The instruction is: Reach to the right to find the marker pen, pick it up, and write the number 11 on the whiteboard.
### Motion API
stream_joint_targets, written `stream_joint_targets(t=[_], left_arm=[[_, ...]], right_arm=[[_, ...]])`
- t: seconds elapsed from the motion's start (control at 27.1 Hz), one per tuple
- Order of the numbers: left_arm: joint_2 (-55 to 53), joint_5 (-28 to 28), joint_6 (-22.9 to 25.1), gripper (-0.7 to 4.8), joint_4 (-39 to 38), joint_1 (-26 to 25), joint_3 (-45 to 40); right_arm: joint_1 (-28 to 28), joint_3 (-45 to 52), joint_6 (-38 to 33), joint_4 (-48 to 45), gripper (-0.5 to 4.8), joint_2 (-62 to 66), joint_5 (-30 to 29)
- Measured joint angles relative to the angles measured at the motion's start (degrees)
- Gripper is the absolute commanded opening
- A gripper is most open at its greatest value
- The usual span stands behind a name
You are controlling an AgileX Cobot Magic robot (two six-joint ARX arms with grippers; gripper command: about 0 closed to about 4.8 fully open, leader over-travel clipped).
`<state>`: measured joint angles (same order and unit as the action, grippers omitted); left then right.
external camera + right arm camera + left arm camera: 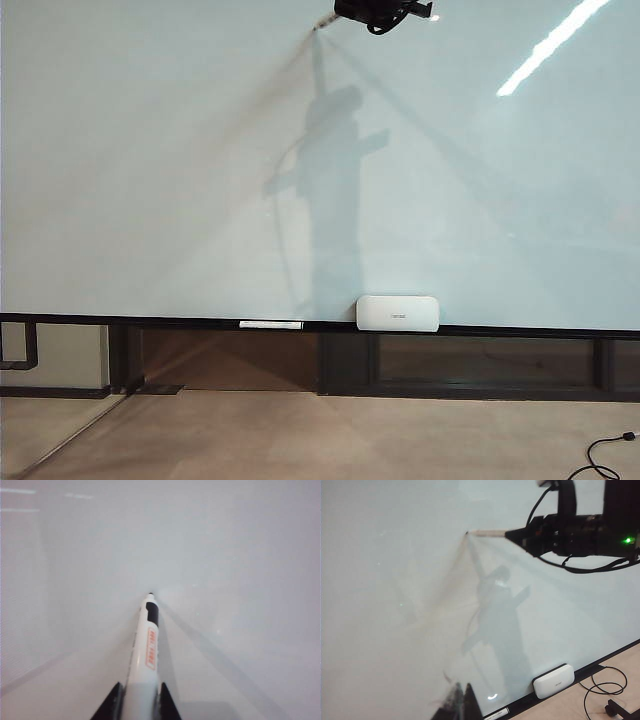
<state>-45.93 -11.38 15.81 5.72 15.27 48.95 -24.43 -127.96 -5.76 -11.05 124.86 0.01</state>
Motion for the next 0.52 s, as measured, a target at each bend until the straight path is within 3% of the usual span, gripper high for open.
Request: stream_joint_targets(t=[0.52], left_arm=[[0.0,-0.02,0.02,-0.05,-0.2,0.0,0.0]], right_arm=[[0.33,0.0,0.26,-0.76,-0.02,0.83,-0.07]])
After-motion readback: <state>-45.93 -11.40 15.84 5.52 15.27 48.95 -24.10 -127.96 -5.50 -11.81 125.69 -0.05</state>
